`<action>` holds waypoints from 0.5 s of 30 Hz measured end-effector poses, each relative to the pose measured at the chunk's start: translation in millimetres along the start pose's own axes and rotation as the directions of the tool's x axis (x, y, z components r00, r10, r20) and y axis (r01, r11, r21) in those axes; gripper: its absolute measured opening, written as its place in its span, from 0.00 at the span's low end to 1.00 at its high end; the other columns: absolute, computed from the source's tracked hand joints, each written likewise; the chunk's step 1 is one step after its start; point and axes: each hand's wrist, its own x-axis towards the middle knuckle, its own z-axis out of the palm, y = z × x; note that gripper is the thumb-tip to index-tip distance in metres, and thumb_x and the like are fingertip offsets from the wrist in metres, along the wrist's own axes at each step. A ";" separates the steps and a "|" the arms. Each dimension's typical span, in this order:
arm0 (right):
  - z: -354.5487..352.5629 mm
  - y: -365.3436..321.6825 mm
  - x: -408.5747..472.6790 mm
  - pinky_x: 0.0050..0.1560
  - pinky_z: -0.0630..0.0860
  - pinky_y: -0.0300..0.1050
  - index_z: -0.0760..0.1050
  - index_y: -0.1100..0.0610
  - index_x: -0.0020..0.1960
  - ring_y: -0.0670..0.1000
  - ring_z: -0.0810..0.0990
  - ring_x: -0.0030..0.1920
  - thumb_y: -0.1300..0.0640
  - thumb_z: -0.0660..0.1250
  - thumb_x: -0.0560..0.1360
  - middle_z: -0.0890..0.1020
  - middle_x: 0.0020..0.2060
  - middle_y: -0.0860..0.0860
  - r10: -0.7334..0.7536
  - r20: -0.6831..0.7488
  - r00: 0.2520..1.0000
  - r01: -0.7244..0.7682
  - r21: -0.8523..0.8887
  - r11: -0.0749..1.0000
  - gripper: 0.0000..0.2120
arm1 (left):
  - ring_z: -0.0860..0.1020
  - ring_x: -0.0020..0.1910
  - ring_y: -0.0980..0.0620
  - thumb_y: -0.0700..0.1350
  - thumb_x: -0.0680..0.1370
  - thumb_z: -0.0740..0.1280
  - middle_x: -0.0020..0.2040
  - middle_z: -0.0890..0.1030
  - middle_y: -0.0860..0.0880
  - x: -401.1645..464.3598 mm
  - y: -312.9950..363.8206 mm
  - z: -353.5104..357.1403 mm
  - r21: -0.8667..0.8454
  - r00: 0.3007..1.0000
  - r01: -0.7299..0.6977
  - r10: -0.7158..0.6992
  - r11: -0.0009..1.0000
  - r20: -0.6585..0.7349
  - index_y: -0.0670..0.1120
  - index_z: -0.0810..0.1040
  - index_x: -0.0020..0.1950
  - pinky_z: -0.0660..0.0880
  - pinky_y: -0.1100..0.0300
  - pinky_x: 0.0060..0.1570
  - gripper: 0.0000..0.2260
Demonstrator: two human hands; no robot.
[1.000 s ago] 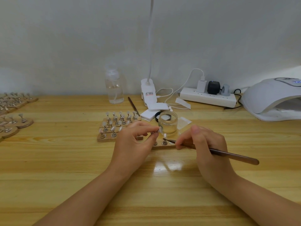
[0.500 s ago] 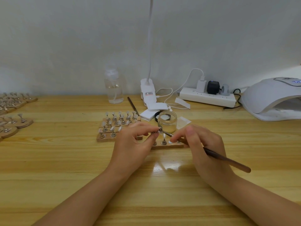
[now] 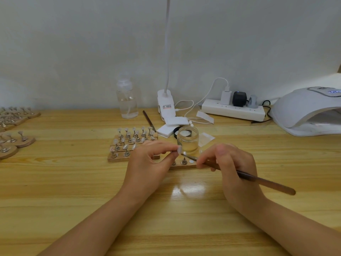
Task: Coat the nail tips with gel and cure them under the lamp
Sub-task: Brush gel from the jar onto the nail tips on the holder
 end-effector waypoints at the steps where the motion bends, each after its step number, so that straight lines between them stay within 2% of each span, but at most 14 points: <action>1: 0.4 -0.7 0.6 0.40 0.70 0.42 0.78 0.53 0.34 0.41 0.77 0.35 0.51 0.52 0.75 0.79 0.30 0.42 0.000 0.008 1.000 0.000 -0.016 1.000 0.19 | 0.77 0.43 0.59 0.39 0.69 0.73 0.36 0.81 0.64 0.0 -0.2 0.2 -0.003 1.000 0.000 0.000 1.000 -0.001 0.58 0.81 0.40 0.68 0.72 0.39 0.12; 4: 1.3 -2.4 2.5 0.42 0.71 0.39 0.76 0.49 0.36 0.44 0.77 0.36 0.49 0.53 0.74 0.78 0.31 0.41 0.019 0.036 0.999 -0.016 -0.069 0.998 0.15 | 0.77 0.42 0.59 0.39 0.68 0.73 0.36 0.81 0.64 0.4 0.3 0.3 -0.012 1.000 -0.001 0.001 1.000 -0.009 0.58 0.81 0.40 0.69 0.69 0.40 0.12; 8: -0.5 -1.3 -0.4 0.41 0.70 0.38 0.78 0.56 0.30 0.39 0.75 0.33 0.51 0.53 0.75 0.78 0.27 0.41 -0.019 0.039 0.999 0.020 -0.044 0.999 0.21 | 0.77 0.43 0.59 0.40 0.68 0.73 0.37 0.81 0.64 0.5 1.3 -0.3 -0.013 1.000 -0.005 0.005 1.000 -0.009 0.59 0.80 0.40 0.71 0.66 0.41 0.13; 10: -2.4 -2.1 -0.7 0.42 0.71 0.38 0.78 0.55 0.32 0.39 0.76 0.34 0.51 0.54 0.75 0.77 0.28 0.38 -0.015 0.010 1.000 0.016 -0.045 0.999 0.20 | 0.77 0.43 0.59 0.40 0.69 0.73 0.38 0.81 0.63 0.1 2.1 -0.3 -0.036 1.000 0.013 -0.013 0.999 -0.010 0.58 0.81 0.41 0.72 0.65 0.41 0.12; 13: -2.9 -4.9 2.4 0.46 0.75 0.50 0.78 0.49 0.39 0.45 0.79 0.41 0.46 0.57 0.73 0.81 0.35 0.40 0.054 -0.041 0.998 -0.056 -0.049 0.997 0.13 | 0.77 0.42 0.58 0.42 0.68 0.73 0.38 0.81 0.63 -0.1 3.9 -0.2 -0.054 1.000 0.016 -0.017 0.998 -0.020 0.59 0.80 0.41 0.72 0.65 0.41 0.11; 15: -1.6 -6.4 5.3 0.50 0.75 0.57 0.76 0.46 0.44 0.46 0.80 0.45 0.45 0.62 0.71 0.82 0.40 0.41 0.091 -0.054 0.994 -0.092 -0.035 0.995 0.08 | 0.77 0.42 0.58 0.42 0.68 0.73 0.38 0.82 0.62 -0.1 5.6 -0.1 -0.059 1.000 0.000 -0.001 0.998 -0.023 0.59 0.80 0.40 0.72 0.64 0.42 0.11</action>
